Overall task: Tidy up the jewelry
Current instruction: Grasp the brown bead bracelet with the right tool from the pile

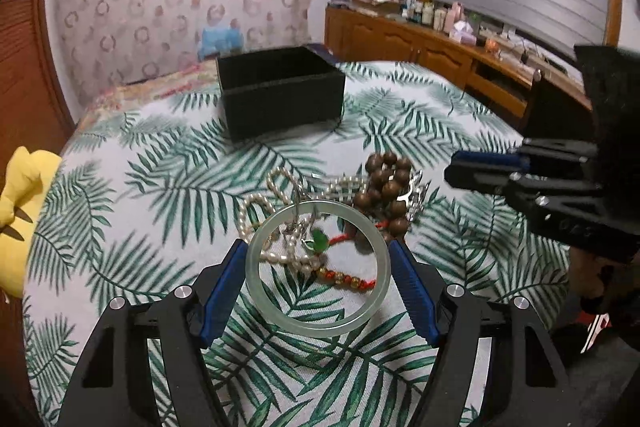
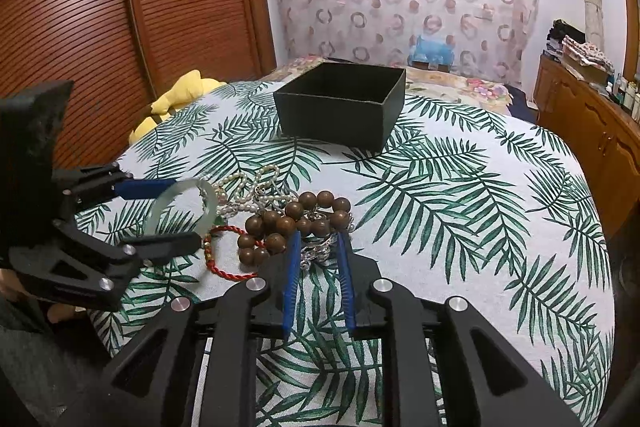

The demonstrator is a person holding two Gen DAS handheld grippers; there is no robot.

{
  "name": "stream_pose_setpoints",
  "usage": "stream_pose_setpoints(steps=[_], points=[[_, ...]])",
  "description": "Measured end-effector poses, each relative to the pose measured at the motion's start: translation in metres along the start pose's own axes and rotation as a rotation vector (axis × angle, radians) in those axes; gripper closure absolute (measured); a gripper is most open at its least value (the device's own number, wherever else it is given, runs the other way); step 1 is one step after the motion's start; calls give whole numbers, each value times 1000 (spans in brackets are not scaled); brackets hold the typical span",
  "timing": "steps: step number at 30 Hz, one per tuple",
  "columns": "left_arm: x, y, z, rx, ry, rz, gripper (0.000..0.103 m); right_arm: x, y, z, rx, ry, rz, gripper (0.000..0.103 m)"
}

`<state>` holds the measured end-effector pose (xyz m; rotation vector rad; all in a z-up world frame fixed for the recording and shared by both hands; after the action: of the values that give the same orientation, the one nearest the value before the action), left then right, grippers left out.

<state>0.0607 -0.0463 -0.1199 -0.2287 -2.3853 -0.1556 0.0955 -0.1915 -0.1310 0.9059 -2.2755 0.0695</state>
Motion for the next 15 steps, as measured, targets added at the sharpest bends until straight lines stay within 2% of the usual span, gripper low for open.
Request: stream_pose_setpoints(steps=[15], points=[[27, 18, -10, 36, -75, -37, 34, -20, 14, -13, 52, 39, -30, 83]])
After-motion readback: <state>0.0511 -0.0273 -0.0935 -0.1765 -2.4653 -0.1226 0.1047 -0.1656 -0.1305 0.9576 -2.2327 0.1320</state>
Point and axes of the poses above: each gripper's, at about its wrist camera, not at the fingertips, and x roughly against the way its jaws point, y to its left, z to its underside, the point moved 5 cm from there along -x, roughly the way its jaws point, and after that the axes turned 7 degrees about -z, right-handed, at the moved point
